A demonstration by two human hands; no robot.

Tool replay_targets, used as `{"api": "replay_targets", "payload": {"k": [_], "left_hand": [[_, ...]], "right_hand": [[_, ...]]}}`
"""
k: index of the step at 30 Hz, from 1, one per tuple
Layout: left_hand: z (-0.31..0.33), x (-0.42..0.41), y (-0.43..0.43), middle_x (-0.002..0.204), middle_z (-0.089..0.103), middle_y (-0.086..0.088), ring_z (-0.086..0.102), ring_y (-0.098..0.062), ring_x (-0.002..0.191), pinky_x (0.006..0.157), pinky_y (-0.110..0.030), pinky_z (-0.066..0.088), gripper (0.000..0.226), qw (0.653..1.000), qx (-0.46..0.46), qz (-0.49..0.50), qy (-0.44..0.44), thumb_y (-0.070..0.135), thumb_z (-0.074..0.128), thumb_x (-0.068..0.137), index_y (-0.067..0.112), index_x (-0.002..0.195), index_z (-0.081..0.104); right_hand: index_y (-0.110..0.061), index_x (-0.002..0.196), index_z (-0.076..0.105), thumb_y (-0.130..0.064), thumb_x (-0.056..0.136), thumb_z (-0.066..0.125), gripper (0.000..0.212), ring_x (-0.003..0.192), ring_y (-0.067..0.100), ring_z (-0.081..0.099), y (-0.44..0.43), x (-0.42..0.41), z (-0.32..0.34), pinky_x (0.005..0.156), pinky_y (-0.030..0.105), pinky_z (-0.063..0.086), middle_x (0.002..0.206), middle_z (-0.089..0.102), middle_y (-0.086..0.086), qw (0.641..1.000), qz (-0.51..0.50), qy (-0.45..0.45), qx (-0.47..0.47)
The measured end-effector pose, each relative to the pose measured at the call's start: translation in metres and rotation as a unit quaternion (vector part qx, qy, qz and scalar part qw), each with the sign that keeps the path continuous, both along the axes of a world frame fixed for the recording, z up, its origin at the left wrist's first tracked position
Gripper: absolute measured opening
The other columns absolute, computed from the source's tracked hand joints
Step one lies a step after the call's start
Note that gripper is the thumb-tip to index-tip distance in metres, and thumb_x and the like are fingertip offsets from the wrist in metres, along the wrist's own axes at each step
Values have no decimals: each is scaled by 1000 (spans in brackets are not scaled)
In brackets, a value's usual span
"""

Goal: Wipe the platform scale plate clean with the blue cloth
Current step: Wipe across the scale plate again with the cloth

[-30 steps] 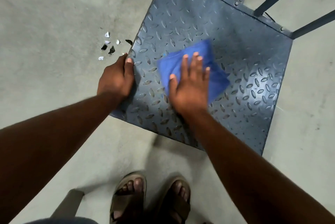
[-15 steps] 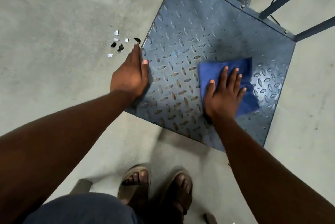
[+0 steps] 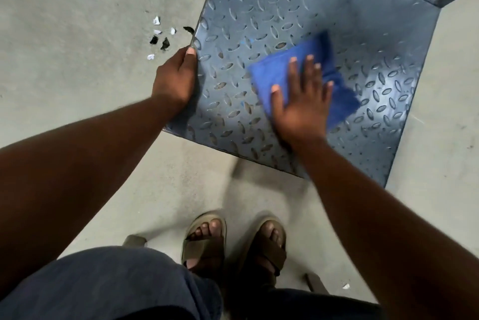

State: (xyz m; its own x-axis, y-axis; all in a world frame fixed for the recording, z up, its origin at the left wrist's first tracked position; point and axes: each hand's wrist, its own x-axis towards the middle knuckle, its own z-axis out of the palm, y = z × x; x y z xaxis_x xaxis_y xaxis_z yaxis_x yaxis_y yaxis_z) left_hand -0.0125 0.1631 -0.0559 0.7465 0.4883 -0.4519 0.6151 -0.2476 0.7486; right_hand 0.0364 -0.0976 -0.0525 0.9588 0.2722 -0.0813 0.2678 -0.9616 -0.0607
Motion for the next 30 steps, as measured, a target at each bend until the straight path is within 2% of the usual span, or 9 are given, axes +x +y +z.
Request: {"api": "replay_targets", "payload": {"k": [3, 5, 7, 10, 15, 17, 21, 26, 30], "left_hand": [[-2, 7, -1, 124, 73, -8, 62, -24, 109, 97, -33, 46, 52, 999, -7, 38, 15, 52, 35, 112, 15, 113, 73], [-1, 9, -1, 123, 72, -9, 61, -26, 108, 95, -33, 44, 56, 999, 9, 39, 25, 51, 33, 112, 13, 112, 73], [-4, 10, 2, 124, 72, -12, 62, -29, 110, 94, -33, 43, 55, 999, 18, 35, 37, 50, 32, 113, 12, 110, 72], [-6, 12, 2, 114, 75, -14, 59, -26, 97, 85, -32, 40, 53, 998, 13, 47, 44, 51, 35, 112, 13, 90, 65], [-4, 9, 3, 103, 74, -10, 61, -30, 95, 89, -37, 47, 61, 997, -14, 57, 41, 57, 37, 110, 10, 90, 68], [-2, 8, 4, 108, 74, -14, 58, -28, 94, 85, -35, 42, 58, 998, -13, 44, 42, 55, 35, 111, 12, 88, 67], [1, 9, 3, 130, 72, -15, 63, -33, 117, 93, -35, 42, 57, 998, 6, 39, 47, 56, 31, 111, 17, 111, 73], [2, 6, -1, 113, 72, -22, 55, -34, 94, 80, -33, 33, 54, 997, 68, 2, 20, 50, 26, 115, 15, 89, 59], [-4, 4, -5, 108, 71, -26, 62, -47, 100, 78, -39, 38, 55, 990, 137, -31, -13, 53, 27, 113, 13, 101, 64]], "right_hand": [[-20, 164, 20, -57, 102, 24, 72, 158, 31, 15, 4, 47, 0, 124, 61, 14, 171, 15, 14, 989, -143, -13, 20], [-18, 165, 18, -56, 102, 21, 74, 159, 32, 12, 41, 48, 3, 125, 61, 12, 172, 12, 15, 987, -156, -4, 31], [-19, 165, 17, -55, 103, 21, 72, 160, 30, 10, 84, 12, 7, 125, 58, 11, 172, 11, 14, 999, -28, 5, 31], [-17, 164, 23, -50, 104, 29, 69, 159, 27, 11, 116, -64, 9, 124, 54, 10, 173, 12, 11, 984, 172, 29, 24], [-22, 163, 28, -56, 102, 35, 70, 158, 23, 17, 97, -57, 4, 124, 53, 13, 172, 18, 5, 976, 217, 25, 22], [-26, 162, 30, -59, 100, 35, 70, 158, 22, 19, 86, -34, 1, 125, 53, 14, 171, 21, 4, 987, 159, -3, 29], [-26, 164, 21, -61, 102, 24, 71, 159, 26, 16, 66, 31, -1, 127, 55, 12, 172, 17, 9, 1000, 9, -5, 25], [-26, 165, 13, -64, 102, 20, 75, 159, 31, 10, -37, 84, -4, 127, 58, 7, 172, 11, 12, 987, -159, 0, 13], [-20, 165, 18, -63, 96, 19, 81, 158, 34, 13, -111, 59, -1, 125, 61, 11, 171, 12, 16, 941, -337, -9, 33]]}}
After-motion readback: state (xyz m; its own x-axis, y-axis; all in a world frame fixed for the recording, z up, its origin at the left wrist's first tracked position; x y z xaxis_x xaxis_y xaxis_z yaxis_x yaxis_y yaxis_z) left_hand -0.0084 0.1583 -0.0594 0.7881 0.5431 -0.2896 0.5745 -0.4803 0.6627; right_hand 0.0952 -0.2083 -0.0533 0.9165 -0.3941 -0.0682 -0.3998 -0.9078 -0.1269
